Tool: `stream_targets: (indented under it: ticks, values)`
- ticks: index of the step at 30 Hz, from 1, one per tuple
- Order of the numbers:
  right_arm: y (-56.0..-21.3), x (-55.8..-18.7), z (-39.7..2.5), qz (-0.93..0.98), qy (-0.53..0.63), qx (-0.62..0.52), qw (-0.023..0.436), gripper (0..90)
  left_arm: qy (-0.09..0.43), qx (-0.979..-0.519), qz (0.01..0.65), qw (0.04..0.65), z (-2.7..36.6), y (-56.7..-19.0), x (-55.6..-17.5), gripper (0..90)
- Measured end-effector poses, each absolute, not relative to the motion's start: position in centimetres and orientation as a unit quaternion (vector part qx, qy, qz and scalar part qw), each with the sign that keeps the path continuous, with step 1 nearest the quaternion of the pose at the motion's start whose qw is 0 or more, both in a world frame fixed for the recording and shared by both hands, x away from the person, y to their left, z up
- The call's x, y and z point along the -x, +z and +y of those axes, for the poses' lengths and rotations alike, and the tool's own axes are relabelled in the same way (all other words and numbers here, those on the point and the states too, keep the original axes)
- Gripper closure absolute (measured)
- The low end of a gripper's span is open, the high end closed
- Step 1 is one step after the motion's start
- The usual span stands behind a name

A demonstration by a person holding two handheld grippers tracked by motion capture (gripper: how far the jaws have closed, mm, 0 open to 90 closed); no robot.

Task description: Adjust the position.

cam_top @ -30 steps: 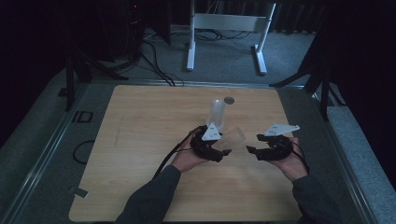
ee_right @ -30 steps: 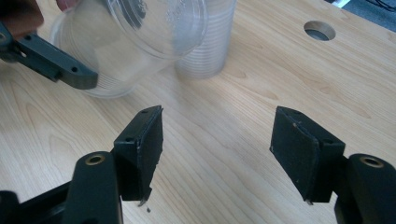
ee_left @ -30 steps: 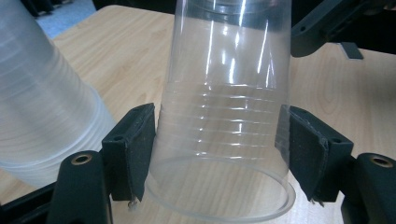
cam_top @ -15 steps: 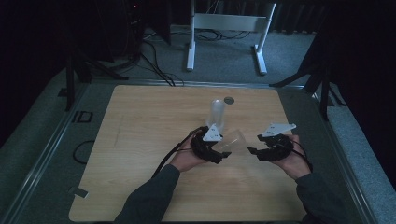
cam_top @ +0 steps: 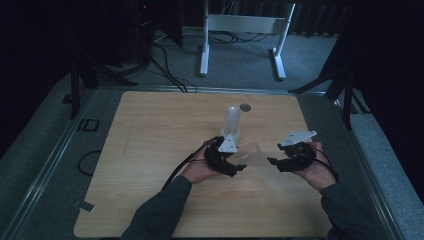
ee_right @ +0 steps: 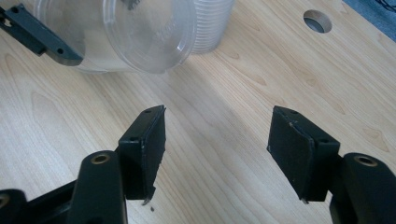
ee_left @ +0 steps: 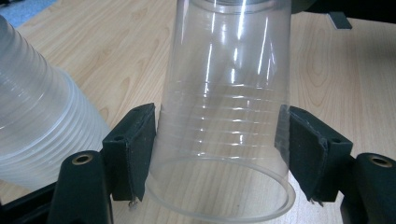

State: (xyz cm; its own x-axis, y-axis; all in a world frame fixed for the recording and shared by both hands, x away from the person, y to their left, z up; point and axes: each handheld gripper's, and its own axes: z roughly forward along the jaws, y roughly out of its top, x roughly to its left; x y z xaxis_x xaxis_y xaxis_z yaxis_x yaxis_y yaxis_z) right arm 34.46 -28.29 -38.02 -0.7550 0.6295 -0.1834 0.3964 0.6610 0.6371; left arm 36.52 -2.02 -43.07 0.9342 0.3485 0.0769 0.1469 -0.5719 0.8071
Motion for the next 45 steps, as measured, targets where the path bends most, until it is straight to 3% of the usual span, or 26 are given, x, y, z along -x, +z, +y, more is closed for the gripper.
stream_targets:
  ticks: [19,45]
  values:
    - [-37.0,-34.4,-27.7,0.913,0.254,-0.252,0.197,36.2,0.113,-0.891,0.122,0.423,-2.2,-42.8,-36.6,30.3]
    - [-37.0,-34.5,-25.7,0.953,0.178,-0.188,0.159,33.9,0.116,-0.913,0.086,0.382,-3.1,-43.9,-36.2,30.4]
